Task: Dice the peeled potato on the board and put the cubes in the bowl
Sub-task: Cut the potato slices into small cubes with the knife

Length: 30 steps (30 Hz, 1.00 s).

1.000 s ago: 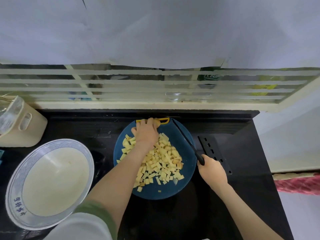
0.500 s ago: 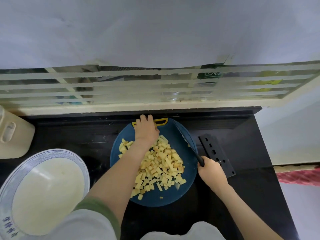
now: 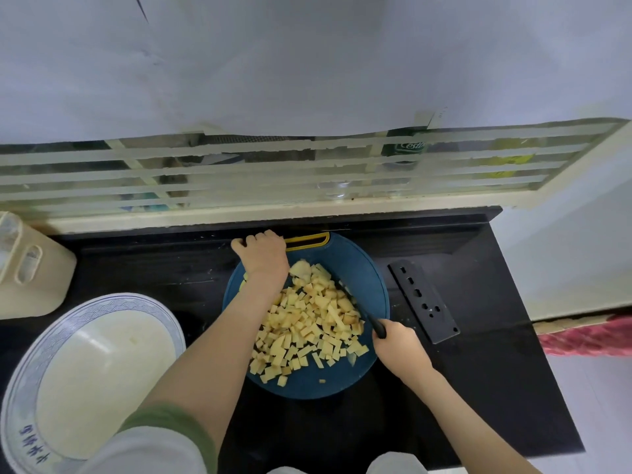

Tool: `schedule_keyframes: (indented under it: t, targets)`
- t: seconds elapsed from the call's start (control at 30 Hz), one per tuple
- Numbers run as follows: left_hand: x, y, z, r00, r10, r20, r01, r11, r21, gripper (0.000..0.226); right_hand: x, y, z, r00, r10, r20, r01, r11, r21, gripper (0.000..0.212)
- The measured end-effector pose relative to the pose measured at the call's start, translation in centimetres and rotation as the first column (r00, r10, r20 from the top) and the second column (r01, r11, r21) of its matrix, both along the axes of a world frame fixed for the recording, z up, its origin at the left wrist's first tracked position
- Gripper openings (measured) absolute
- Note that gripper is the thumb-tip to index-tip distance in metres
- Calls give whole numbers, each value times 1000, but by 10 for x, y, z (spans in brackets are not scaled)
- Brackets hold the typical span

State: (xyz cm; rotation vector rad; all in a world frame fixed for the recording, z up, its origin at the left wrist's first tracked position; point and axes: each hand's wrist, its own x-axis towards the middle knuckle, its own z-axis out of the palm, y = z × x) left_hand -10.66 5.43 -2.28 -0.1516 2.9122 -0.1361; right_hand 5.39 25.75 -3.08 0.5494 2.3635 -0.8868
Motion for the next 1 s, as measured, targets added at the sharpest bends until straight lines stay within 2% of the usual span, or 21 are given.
schedule_keyframes:
  t: [0.1,0.17,0.27,0.37,0.43,0.5,0.57,0.67,0.83,1.0]
  targets:
    - [4,12,11,999,-2,-54,7,996,89,26,3,9,7,992,-118,-47,116,992,-48,15]
    - [12,28,16,987,-97,-131,113,986,124,25,4,16,10,982,-184,-47,181,982,-58,14]
    - [30,57,17,923,-304,-234,333,938,94,20,4,25,10,972,-231,-45,230,973,-34,13]
    - [48,84,4,849,-509,-143,518,855,35,19,4,30,10,964,-262,-38,260,964,-45,13]
    - [57,96,-6,819,-569,-70,573,814,96,24,5,32,11,959,-281,-25,279,958,-62,13]
    - [63,102,-12,812,-583,-20,576,797,183,34,4,32,10,953,-304,-15,302,950,-77,14]
    - [63,99,-15,841,-542,-13,530,817,228,37,4,31,10,948,-319,-4,317,944,-90,16]
    - [58,89,-18,911,-413,3,397,876,275,36,1,27,14,944,-330,29,331,933,-140,17]
    - [51,88,-19,946,-317,73,273,896,350,30,-2,14,11,932,-354,82,363,907,-214,12]
    - [46,92,-22,938,-319,138,268,917,296,22,-3,8,3,951,-296,87,307,933,-185,17]
